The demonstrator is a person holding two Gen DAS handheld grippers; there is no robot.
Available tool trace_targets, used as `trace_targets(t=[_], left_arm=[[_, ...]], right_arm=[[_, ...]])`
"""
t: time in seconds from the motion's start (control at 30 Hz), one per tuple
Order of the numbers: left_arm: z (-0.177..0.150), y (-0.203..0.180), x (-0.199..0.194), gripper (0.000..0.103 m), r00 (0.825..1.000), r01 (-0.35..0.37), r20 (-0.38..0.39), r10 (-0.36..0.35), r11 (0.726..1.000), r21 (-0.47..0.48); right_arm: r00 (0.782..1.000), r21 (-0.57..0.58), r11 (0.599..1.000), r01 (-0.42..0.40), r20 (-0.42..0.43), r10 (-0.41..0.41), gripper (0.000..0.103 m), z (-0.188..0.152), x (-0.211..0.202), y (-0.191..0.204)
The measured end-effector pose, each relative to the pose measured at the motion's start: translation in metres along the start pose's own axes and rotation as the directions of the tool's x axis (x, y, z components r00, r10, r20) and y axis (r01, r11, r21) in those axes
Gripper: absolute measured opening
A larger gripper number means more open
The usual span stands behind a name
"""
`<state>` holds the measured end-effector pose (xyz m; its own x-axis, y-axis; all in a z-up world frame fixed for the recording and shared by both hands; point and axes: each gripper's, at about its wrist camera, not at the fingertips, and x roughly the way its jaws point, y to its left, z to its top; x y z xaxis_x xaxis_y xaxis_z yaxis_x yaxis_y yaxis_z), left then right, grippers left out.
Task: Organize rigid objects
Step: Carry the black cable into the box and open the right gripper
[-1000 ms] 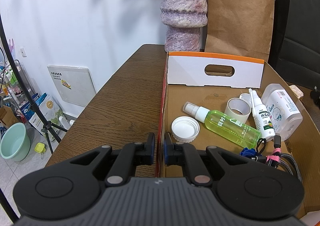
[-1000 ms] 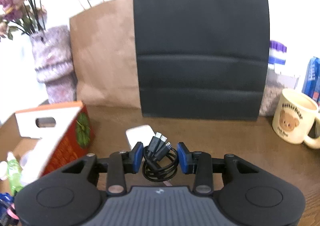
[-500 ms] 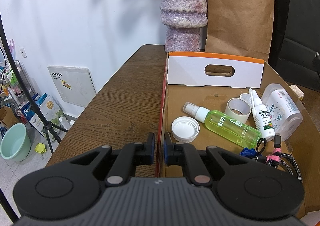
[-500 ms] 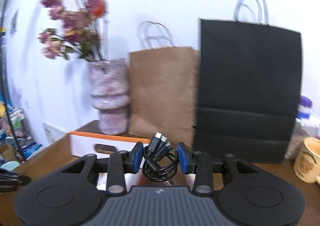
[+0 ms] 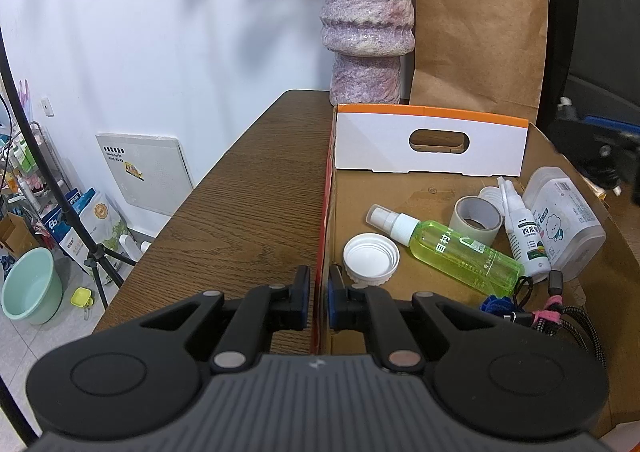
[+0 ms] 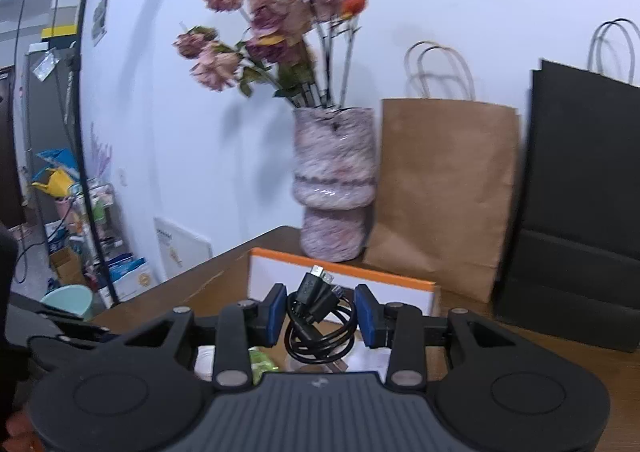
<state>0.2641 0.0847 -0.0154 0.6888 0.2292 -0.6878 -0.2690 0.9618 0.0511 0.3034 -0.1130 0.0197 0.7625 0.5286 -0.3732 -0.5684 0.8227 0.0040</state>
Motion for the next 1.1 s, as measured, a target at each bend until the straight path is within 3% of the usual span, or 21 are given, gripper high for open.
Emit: trace_targets(t=[0.27,0.67,0.73,0.8,0.9,1.1], left_arm=[[0.001,0.0,0.0,0.01,1.0,-0.001,0.002,0.001,1.0,0.001],[0.001,0.0,0.0,0.01,1.0,-0.001,0.002,0.001,1.0,0.001],[0.001,0.0,0.0,0.01,1.0,-0.001,0.002,0.001,1.0,0.001],[0.001,0.0,0.0,0.01,1.0,-0.001,0.002,0.001,1.0,0.001],[0.001,0.0,0.0,0.01,1.0,-0.001,0.002,0.001,1.0,0.001],[0.001,0.0,0.0,0.01,1.0,-0.001,0.002,0.001,1.0,0.001]], right_arm=[[0.999,-0.01,1.0,-0.028,-0.047,0.027,0.036,-0.004,0.014,0.015],[0.998,-0.002,1.0,-0.018,-0.052,0.018,0.04,-0.004,0.014,0.013],[0.999,-0.004,1.0,-0.005,-0.051,0.005,0.053,-0.004,0.013,0.012],[0.999,-0.004,1.0,0.006,-0.04,-0.006,0.083,-0.004,0.011,0.011],[1.0,-0.005,1.0,0.013,-0.026,-0.014,0.099,-0.003,0.007,0.01],[0.999,-0.003,1.0,0.026,-0.027,-0.026,0.103,-0.002,0.007,0.006]])
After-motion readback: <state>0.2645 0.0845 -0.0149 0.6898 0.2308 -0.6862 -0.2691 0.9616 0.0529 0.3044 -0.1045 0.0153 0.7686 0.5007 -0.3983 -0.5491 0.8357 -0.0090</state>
